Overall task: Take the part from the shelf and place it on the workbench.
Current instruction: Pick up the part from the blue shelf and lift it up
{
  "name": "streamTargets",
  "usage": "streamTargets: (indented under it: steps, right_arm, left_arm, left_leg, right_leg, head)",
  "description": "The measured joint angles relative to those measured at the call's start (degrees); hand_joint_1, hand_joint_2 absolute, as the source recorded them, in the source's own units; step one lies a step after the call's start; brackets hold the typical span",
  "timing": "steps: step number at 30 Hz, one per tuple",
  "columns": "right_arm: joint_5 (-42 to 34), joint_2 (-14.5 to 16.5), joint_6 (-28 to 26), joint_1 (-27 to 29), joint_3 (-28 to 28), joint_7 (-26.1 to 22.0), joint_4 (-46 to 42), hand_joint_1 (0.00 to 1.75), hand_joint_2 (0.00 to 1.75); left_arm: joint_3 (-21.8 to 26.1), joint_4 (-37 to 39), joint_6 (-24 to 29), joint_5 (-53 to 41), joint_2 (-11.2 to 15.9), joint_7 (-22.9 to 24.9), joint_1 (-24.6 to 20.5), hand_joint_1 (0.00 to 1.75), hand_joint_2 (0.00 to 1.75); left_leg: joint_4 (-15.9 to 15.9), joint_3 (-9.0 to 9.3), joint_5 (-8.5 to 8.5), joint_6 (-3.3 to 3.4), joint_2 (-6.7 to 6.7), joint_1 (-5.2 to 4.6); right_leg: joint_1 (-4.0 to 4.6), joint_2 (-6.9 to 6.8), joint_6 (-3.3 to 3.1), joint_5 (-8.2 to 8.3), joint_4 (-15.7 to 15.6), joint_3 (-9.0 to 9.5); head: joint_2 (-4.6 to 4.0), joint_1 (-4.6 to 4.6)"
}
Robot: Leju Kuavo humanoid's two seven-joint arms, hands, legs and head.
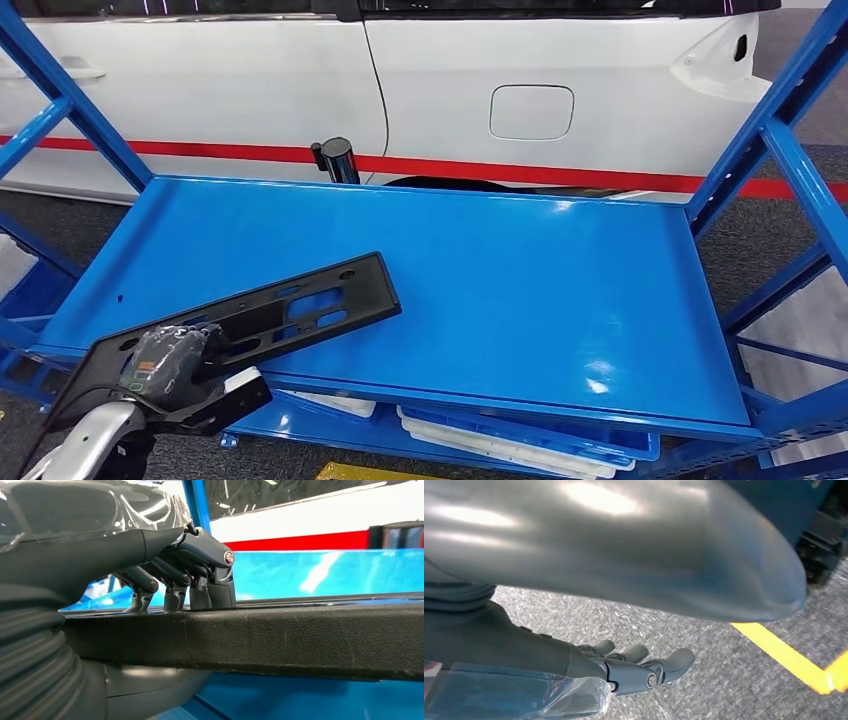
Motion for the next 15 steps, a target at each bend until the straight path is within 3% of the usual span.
streamTargets:
  steps: [1, 2, 3, 5, 7, 11, 13, 15]
  right_arm:
    - [-0.1, 0.0, 0.0, 0.0, 0.0, 0.1, 0.0, 0.0, 0.0]
    - [-0.2, 0.0, 0.0, 0.0, 0.0, 0.2, 0.0, 0.0, 0.0]
    - [-0.3, 0.0, 0.0, 0.0, 0.0, 0.3, 0.0, 0.0, 0.0]
    - [-0.3, 0.0, -0.1, -0.1, 0.0, 0.3, 0.0, 0.0, 0.0]
    - [-0.4, 0.0, -0.2, -0.1, 0.0, 0.2, 0.0, 0.0, 0.0]
    - [-0.5, 0.0, -0.3, 0.0, 0.0, -0.1, 0.0, 0.0, 0.0]
    - [-0.6, 0.0, -0.4, 0.0, 0.0, -0.3, 0.0, 0.0, 0.0]
    - [-0.8, 0.0, -0.4, 0.0, 0.0, -0.5, 0.0, 0.0, 0.0]
  left_arm:
    - [0.0, -0.6, 0.0, 0.0, -0.2, 0.0, 0.0, 1.75, 1.75]
    - [0.0, -1.4, 0.0, -0.1, -0.3, -0.1, 0.0, 1.75, 1.75]
    - [0.0, -2.3, 0.1, -0.3, -0.6, -0.2, -0.1, 1.75, 1.75]
    - [0.0, -4.4, 0.3, -0.5, -1.0, -0.7, -0.6, 1.75, 1.75]
    - [-0.2, -6.6, 0.6, -0.6, -1.7, -1.3, -1.3, 1.75, 1.75]
    - [-0.6, -10.3, 0.7, -0.3, -3.3, -2.0, -2.3, 1.75, 1.75]
    - [-0.7, -12.0, 0.8, 0.7, -4.1, -2.5, -2.9, 1.75, 1.75]
    - [-1.0, -13.5, 1.0, 2.4, -4.9, -3.2, -3.3, 1.75, 1.75]
  left_leg:
    - [2.4, -1.27, -0.5, -0.02, 0.0, 0.02]
    - [2.7, -1.53, 0.11, 0.05, 0.0, 0.03]
    - [0.4, -0.6, 1.79, 0.21, -0.01, 0.03]
    - [-8.1, 3.21, 5.99, 0.59, -0.1, -0.03]
    - [-13.8, 5.57, 7.84, 0.92, -0.27, -0.33]
    - [-14.8, 5.63, 8.21, 2.04, -0.23, -0.47]
    - [-15.1, 5.76, 8.5, 2.89, -0.09, -0.34]
    - [-15.1, 5.76, 8.48, 3.32, -0.02, -0.65]
  right_leg:
    - [0.05, 0.0, 0.01, -0.01, 0.0, -0.01]
    - [0.07, 0.02, 0.02, -0.01, 0.0, 0.02]
    - [0.07, 0.08, 0.05, -0.03, 0.0, 0.1]
    - [0.09, 0.23, 0.21, -0.09, 0.0, 0.25]
    - [0.21, 0.36, 0.63, -0.05, 0.0, 0.03]
    - [0.2, 0.38, 1.81, -0.39, 0.4, -0.49]
    - [0.3, 0.29, 2.05, -3.25, 5.0, -2.44]
    - [0.37, 0.25, 2.03, -6.88, 13.0, -6.12]
  head:
    - [0.0, -0.01]
    - [0.0, -0.02]
    - [0.0, -0.02]
    - [0.0, -0.02]
    - [0.0, -0.02]
    - [0.01, 0.02]
    - [0.01, 0.1]
    - [0.01, 0.2]
